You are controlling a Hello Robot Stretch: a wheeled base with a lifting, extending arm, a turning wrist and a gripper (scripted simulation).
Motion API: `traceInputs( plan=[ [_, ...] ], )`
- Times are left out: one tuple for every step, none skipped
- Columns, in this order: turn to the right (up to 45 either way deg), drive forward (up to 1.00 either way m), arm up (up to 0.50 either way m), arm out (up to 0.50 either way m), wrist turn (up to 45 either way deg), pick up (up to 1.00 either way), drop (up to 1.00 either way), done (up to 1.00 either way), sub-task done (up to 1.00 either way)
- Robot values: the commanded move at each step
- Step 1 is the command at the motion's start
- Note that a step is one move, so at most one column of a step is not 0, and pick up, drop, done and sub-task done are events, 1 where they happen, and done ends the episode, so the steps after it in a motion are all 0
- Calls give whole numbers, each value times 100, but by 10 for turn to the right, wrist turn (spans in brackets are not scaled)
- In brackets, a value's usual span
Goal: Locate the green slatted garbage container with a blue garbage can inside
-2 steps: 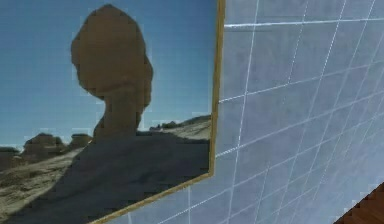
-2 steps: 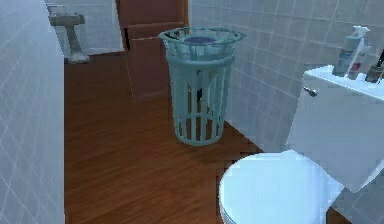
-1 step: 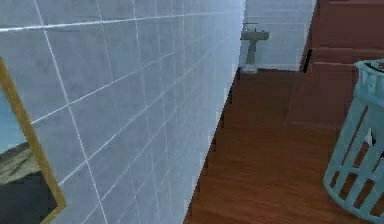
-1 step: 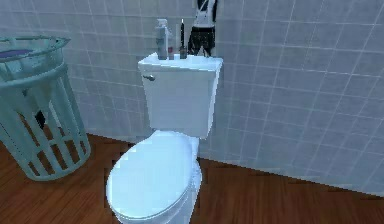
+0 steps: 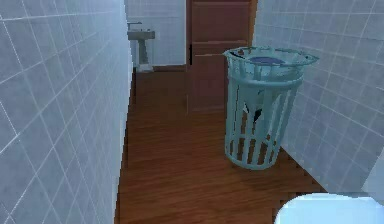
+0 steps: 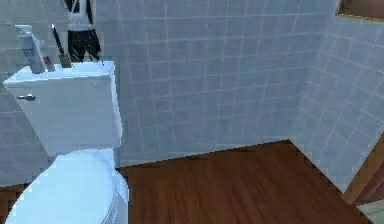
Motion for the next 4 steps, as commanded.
traceInputs(
  plan=[
    [0, 60, 0, 0, 0, 0, 0, 0, 0],
    [270, 0, 0, 0, 0, 0, 0, 0, 0],
    [0, 30, 0, 0, 0, 0, 0, 0, 0],
    [0, 0, 0, 0, 0, 0, 0, 100, 0]
  ],
)
